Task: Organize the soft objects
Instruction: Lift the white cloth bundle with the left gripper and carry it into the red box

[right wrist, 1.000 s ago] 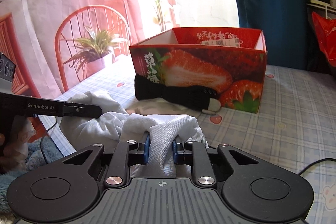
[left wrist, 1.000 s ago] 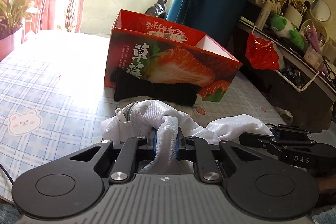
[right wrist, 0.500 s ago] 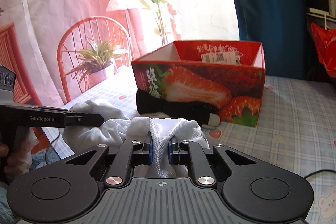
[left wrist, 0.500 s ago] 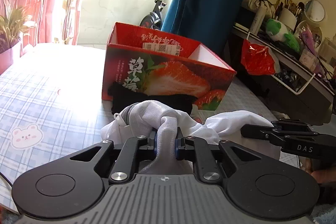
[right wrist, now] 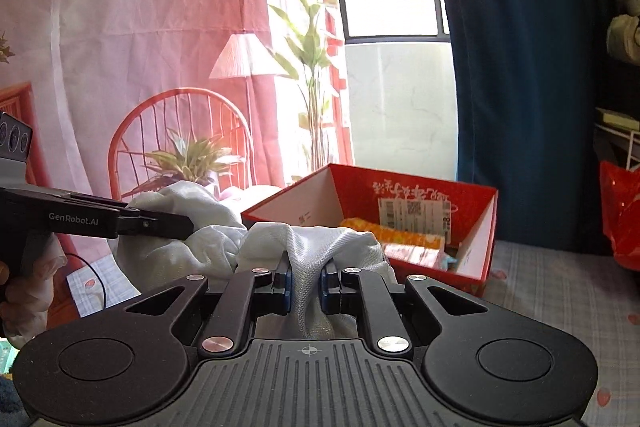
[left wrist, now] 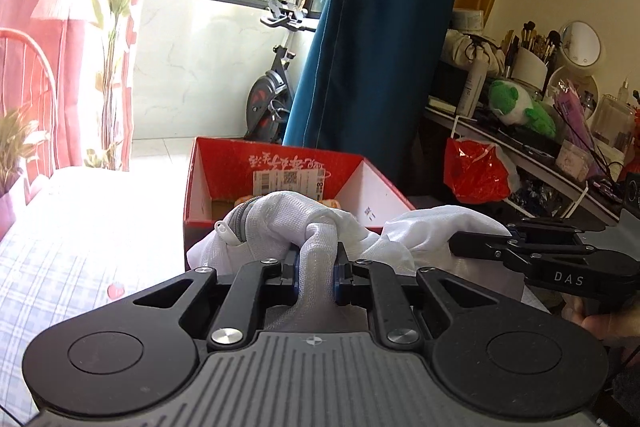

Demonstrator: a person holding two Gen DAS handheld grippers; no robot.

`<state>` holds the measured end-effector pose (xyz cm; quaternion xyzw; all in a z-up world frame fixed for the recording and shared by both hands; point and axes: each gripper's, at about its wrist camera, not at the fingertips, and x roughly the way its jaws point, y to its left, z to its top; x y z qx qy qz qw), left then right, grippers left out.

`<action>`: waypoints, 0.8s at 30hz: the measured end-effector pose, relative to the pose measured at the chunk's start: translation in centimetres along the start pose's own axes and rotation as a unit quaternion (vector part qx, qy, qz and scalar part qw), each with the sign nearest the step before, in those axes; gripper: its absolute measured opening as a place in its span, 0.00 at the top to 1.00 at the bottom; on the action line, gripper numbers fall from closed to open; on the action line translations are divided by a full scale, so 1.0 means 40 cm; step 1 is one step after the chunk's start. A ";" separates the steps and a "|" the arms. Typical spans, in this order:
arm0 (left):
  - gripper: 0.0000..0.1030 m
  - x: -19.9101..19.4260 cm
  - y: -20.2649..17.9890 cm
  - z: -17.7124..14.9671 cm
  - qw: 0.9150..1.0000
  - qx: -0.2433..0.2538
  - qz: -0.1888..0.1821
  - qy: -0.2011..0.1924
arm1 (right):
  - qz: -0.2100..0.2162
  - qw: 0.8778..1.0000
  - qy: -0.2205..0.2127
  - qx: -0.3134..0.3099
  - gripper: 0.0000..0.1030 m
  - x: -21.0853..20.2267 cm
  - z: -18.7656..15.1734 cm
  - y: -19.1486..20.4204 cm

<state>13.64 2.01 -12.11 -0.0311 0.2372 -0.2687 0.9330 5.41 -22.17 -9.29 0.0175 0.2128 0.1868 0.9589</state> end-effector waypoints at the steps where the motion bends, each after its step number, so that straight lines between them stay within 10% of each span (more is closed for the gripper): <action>1: 0.85 0.007 -0.001 0.014 1.000 0.003 0.001 -0.004 | -0.002 1.000 -0.002 -0.005 0.89 0.005 0.016 -0.005; 24: 0.86 0.316 0.046 0.234 0.997 0.051 0.045 0.023 | -0.040 0.999 0.018 -0.018 0.89 0.297 0.183 -0.212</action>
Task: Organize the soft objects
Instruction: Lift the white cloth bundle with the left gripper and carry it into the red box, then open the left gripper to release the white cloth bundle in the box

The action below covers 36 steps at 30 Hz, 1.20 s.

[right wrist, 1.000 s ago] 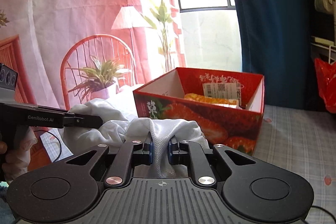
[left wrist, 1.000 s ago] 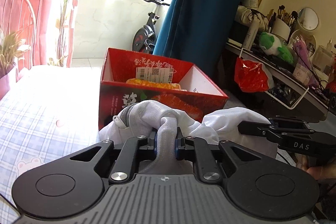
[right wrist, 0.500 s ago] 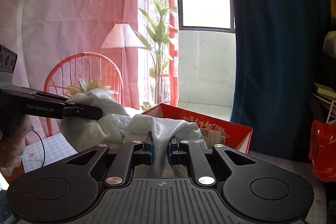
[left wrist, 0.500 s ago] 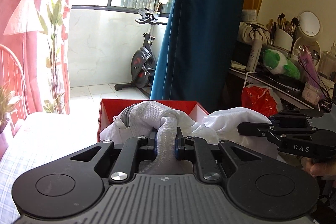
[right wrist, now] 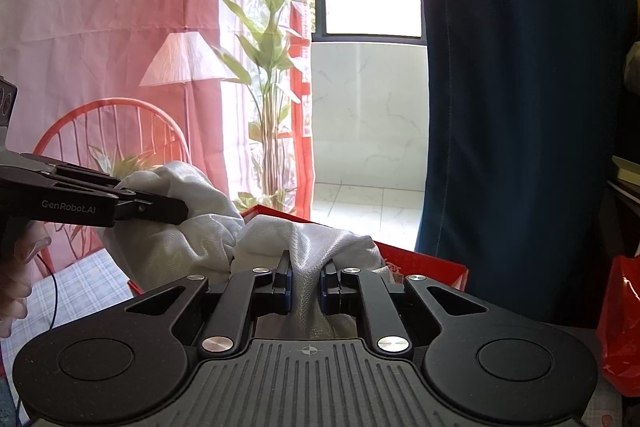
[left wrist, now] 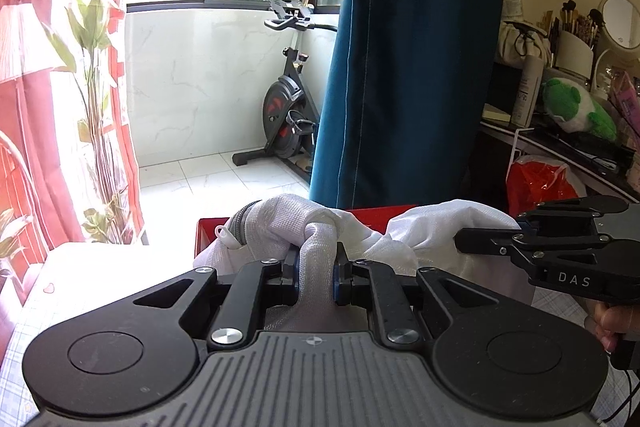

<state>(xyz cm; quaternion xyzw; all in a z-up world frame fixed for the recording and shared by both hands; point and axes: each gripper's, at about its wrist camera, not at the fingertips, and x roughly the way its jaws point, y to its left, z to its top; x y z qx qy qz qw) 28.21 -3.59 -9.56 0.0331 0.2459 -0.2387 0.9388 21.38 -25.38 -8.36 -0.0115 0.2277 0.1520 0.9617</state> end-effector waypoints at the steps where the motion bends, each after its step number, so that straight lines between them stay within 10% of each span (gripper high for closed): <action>1: 0.86 0.021 0.003 0.007 1.000 0.000 0.002 0.004 | -0.002 1.000 0.004 -0.001 0.89 0.017 0.002 -0.009; 21: 0.86 0.358 0.045 0.048 0.989 0.036 0.032 0.143 | -0.064 0.978 0.166 -0.108 0.90 0.394 -0.029 -0.071; 36: 0.80 0.395 0.036 0.039 0.974 0.064 0.026 0.217 | -0.058 0.972 0.226 -0.027 0.84 0.434 -0.034 -0.100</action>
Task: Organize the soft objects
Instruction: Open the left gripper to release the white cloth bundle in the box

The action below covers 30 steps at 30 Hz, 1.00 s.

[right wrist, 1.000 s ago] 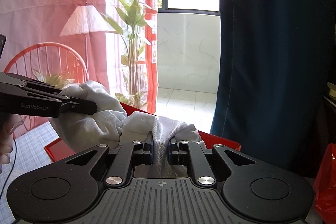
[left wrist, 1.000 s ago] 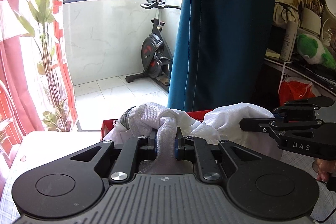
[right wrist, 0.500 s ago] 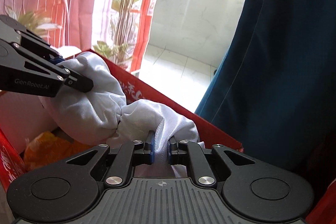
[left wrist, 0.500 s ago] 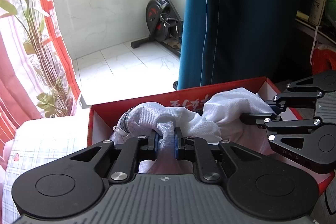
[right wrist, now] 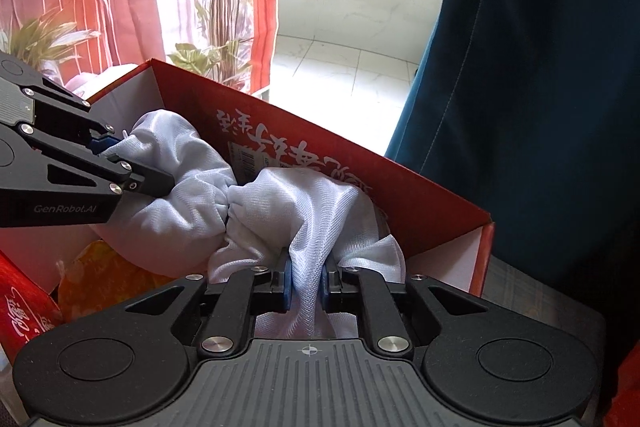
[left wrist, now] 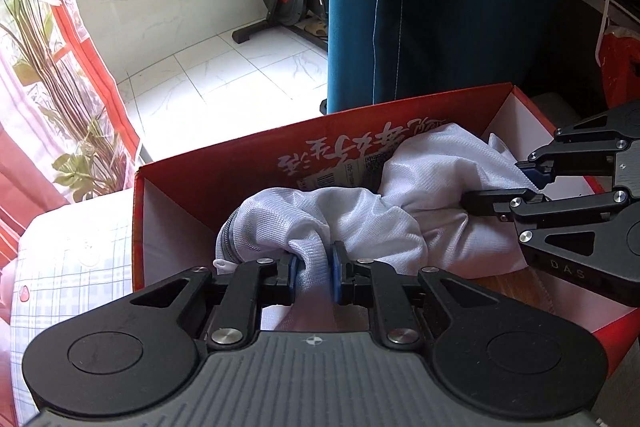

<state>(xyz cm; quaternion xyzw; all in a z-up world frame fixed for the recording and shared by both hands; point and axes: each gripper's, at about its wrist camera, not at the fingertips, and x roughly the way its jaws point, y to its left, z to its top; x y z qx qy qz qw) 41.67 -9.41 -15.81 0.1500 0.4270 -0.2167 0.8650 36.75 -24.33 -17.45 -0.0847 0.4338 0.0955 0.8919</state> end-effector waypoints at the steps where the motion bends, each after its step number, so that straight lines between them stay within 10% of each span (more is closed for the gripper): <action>1: 0.74 -0.011 0.002 -0.001 1.000 -0.001 -0.001 -0.006 | -0.005 1.000 -0.007 0.007 0.82 -0.010 -0.003 -0.003; 14: 0.13 -0.225 -0.018 -0.051 0.995 -0.023 -0.002 -0.101 | -0.027 0.995 -0.066 0.063 0.43 -0.181 -0.045 -0.042; 22: 0.01 -0.330 -0.059 -0.102 0.989 -0.022 0.009 -0.144 | -0.020 0.992 -0.091 0.089 0.03 -0.283 -0.101 -0.018; 30: 0.00 -0.391 -0.078 -0.178 0.987 -0.033 0.023 -0.152 | -0.006 0.988 -0.101 0.117 0.01 -0.343 -0.160 0.017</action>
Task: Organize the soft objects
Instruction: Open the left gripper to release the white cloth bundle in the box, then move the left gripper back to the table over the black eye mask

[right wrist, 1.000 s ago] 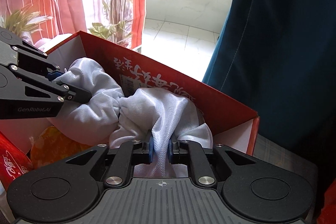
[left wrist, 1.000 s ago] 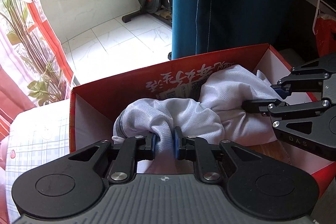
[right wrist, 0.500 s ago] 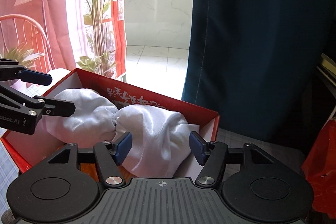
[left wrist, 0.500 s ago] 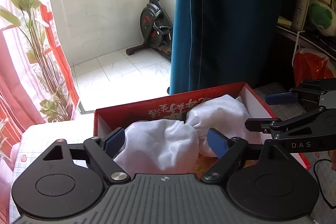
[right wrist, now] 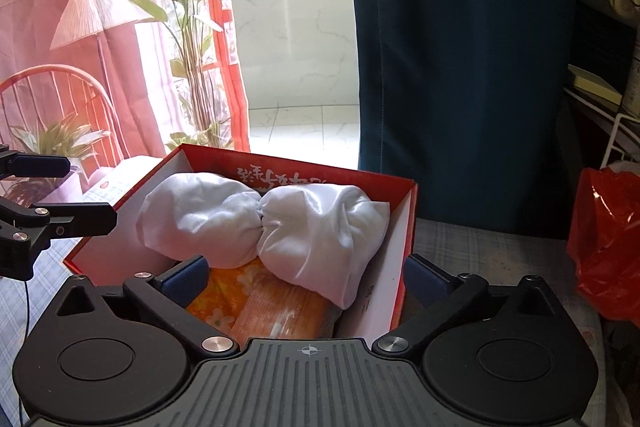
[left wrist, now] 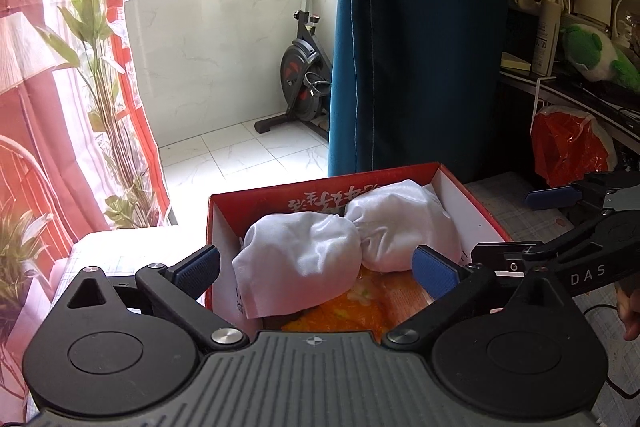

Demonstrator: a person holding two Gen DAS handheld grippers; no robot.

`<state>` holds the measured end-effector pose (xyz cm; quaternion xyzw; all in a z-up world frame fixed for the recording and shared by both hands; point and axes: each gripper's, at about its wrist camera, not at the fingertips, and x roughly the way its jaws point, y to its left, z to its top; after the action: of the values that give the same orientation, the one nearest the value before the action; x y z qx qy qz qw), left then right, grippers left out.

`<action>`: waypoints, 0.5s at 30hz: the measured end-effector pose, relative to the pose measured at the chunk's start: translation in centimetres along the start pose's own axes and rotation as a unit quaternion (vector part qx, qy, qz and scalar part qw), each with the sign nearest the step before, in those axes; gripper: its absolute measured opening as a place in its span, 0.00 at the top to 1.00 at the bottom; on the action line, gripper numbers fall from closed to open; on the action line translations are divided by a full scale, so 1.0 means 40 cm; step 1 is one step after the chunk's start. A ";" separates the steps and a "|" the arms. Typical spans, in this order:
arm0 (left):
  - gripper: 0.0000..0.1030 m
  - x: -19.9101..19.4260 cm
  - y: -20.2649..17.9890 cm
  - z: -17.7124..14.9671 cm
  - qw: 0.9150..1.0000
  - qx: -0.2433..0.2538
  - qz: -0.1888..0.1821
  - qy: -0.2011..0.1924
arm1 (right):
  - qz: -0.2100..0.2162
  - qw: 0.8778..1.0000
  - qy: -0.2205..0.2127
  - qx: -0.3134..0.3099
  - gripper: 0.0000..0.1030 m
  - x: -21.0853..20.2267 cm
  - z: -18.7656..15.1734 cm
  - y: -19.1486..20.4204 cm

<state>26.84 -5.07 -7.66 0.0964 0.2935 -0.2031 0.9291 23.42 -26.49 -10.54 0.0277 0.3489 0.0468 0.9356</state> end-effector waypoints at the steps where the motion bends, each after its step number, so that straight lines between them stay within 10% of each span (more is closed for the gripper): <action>1: 0.00 -0.011 -0.001 -0.008 1.000 -0.003 0.001 -0.001 | 0.000 1.000 -0.002 -0.004 0.01 -0.010 -0.008 0.006; 15: 0.00 -0.142 -0.032 -0.131 0.999 -0.015 0.024 -0.022 | 0.028 0.999 -0.023 -0.022 0.00 -0.154 -0.151 0.071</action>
<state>19.38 -2.85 -8.65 0.0852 0.2736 -0.1784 0.9413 14.64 -24.21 -10.84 0.0180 0.3250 0.0800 0.9421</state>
